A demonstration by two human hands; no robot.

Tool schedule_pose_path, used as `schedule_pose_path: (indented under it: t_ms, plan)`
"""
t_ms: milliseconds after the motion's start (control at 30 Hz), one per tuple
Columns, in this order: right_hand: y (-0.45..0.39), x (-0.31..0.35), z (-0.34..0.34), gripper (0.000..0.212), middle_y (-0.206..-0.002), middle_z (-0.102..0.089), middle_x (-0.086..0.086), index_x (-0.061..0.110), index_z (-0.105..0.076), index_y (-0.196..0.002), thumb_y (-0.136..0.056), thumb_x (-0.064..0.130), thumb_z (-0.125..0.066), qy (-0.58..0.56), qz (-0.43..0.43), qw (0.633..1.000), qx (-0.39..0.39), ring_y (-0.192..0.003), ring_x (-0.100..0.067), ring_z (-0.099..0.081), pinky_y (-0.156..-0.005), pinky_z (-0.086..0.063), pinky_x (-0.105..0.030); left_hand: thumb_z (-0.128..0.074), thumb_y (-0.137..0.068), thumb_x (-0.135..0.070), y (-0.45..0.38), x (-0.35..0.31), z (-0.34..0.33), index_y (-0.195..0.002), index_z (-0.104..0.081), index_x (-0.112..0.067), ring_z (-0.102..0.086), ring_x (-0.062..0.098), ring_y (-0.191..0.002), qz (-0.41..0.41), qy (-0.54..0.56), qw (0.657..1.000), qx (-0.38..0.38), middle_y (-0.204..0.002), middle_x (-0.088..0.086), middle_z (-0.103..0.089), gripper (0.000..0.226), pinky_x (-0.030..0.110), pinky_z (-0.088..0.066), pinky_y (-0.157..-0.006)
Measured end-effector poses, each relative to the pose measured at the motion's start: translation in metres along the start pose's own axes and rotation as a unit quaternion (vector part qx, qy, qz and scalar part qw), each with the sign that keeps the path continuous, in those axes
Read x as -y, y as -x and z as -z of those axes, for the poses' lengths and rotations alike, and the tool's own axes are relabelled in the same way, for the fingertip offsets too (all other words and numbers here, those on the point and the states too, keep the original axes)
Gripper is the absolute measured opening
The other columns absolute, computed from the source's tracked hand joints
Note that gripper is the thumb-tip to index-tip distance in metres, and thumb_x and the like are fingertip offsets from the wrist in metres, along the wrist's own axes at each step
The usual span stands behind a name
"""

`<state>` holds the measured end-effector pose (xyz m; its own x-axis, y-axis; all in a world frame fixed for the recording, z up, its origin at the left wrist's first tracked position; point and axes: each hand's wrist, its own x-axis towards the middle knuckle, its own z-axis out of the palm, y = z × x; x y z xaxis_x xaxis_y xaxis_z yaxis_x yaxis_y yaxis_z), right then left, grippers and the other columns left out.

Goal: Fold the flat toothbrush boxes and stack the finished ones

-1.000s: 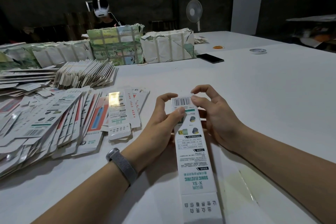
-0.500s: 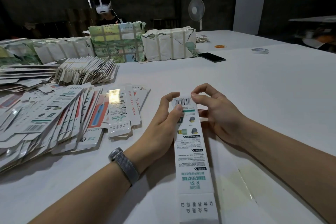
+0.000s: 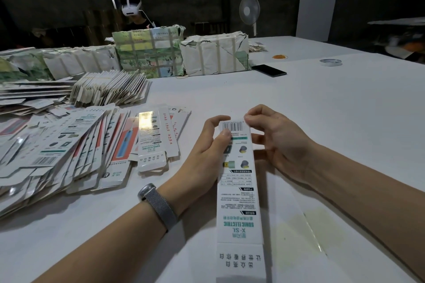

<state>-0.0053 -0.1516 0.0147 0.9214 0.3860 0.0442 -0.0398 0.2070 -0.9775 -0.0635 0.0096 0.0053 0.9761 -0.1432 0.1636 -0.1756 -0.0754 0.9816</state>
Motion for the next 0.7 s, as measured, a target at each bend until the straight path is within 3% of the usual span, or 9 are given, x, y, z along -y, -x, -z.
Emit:
schedule_pose_path:
  t_ms: [200,333,433,500,700]
  plan:
    - [0.001,0.002,0.003,0.024,-0.081,-0.065,-0.008,0.017,-0.063,-0.07,-0.093,0.016,-0.057,0.019,-0.003,1.0,-0.018,-0.074,-0.031,-0.064,-0.061,-0.055,-0.037,-0.037,-0.109,-0.027,0.0,0.0,0.001,-0.142,-0.04,-0.027,-0.071,0.003,-0.074,0.003,-0.036,0.999,0.019,-0.084,-0.007,-0.076,0.033,0.016,-0.052,-0.061]
    - [0.002,-0.001,-0.003,0.016,-0.078,-0.068,-0.01,0.011,-0.06,-0.075,-0.091,0.013,-0.06,0.004,-0.003,0.998,-0.068,-0.065,-0.03,-0.066,-0.057,-0.057,-0.036,-0.036,-0.109,-0.029,-0.001,-0.003,0.003,-0.154,-0.027,-0.03,-0.07,-0.005,-0.079,0.013,-0.079,0.996,0.038,-0.098,-0.014,-0.071,0.045,0.009,-0.05,-0.064]
    - [0.002,-0.003,-0.007,0.015,-0.074,-0.071,-0.008,0.01,-0.061,-0.078,-0.093,0.013,-0.059,-0.006,-0.007,0.995,-0.101,-0.062,-0.027,-0.068,-0.055,-0.058,-0.035,-0.036,-0.109,-0.032,-0.001,-0.005,0.003,-0.159,-0.011,-0.032,-0.068,-0.011,-0.076,0.027,-0.094,0.994,0.044,-0.085,-0.028,-0.07,0.056,0.004,-0.047,-0.061]
    - [0.003,-0.004,-0.008,0.013,-0.074,-0.073,-0.008,0.008,-0.061,-0.082,-0.093,0.014,-0.058,-0.008,-0.009,0.993,-0.118,-0.059,-0.025,-0.069,-0.051,-0.055,-0.031,-0.037,-0.109,-0.034,-0.002,-0.005,0.002,-0.16,-0.006,-0.033,-0.069,-0.01,-0.075,0.033,-0.097,0.994,0.043,-0.082,-0.028,-0.071,0.059,0.005,-0.047,-0.063]
    - [0.005,-0.006,-0.013,0.012,-0.072,-0.073,-0.009,0.004,-0.063,-0.089,-0.094,0.014,-0.057,-0.01,0.006,0.99,-0.14,-0.057,-0.023,-0.068,-0.05,-0.055,-0.031,-0.034,-0.109,-0.031,-0.003,-0.003,0.001,-0.155,-0.015,-0.029,-0.071,-0.005,-0.076,0.017,-0.091,0.995,0.049,-0.079,-0.028,-0.073,0.05,0.007,-0.049,-0.063]
